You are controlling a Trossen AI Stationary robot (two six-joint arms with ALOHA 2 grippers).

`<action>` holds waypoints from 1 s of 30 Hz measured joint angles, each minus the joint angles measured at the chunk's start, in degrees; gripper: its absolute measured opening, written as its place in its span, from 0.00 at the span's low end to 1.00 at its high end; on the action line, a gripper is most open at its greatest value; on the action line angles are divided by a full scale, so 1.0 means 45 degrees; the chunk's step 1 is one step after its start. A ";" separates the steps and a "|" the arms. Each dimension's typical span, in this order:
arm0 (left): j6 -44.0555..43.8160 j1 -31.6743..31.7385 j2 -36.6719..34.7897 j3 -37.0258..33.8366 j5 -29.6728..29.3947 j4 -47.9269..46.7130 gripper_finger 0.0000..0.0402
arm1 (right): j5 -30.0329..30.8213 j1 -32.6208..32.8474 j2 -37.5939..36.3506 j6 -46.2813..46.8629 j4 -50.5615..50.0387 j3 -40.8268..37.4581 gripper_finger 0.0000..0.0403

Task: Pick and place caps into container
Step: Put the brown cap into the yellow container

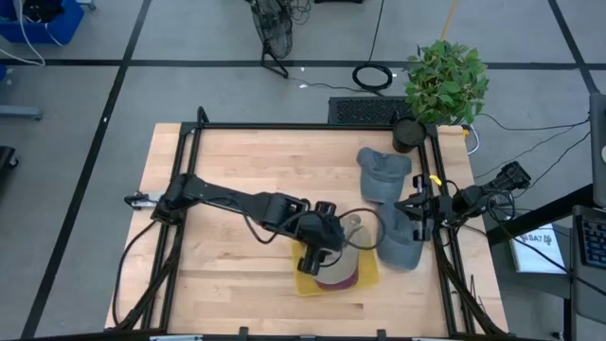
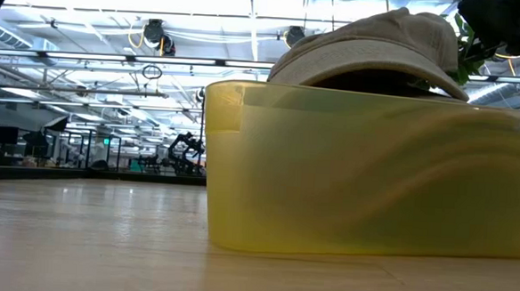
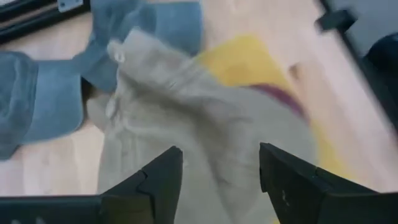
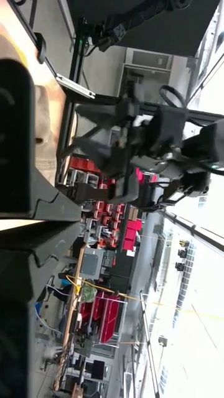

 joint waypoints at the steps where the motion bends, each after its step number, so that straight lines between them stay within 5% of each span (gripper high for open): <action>1: 0.0154 0.0058 0.0061 -0.0004 -0.0074 -0.0108 0.55 | 0.0000 0.0000 0.0002 -0.0012 0.0033 -0.0002 0.00; 8: 0.0631 0.0780 0.0251 -0.0009 -0.0570 -0.0155 0.63 | 0.0003 -0.0002 0.0038 0.0012 0.0057 -0.0001 0.00; 12: 0.0449 0.1181 0.0251 -0.0005 0.0229 -0.0541 0.66 | 0.0011 0.0000 0.0041 0.0023 0.0057 -0.0002 0.00; 20: 0.0442 0.1200 0.1075 0.0005 0.0400 -0.0710 0.63 | 0.0025 -0.0002 0.0041 0.0018 0.0019 -0.0002 0.00; 25: 0.0551 0.1149 0.1273 0.0002 0.0279 -0.0812 0.55 | 0.0030 0.0000 0.0041 -0.0011 0.0027 0.0002 0.00; 30: 0.0539 0.1139 0.0988 0.0012 -0.0443 -0.0755 0.34 | 0.0034 -0.0004 0.0041 -0.0029 0.0027 -0.0002 0.00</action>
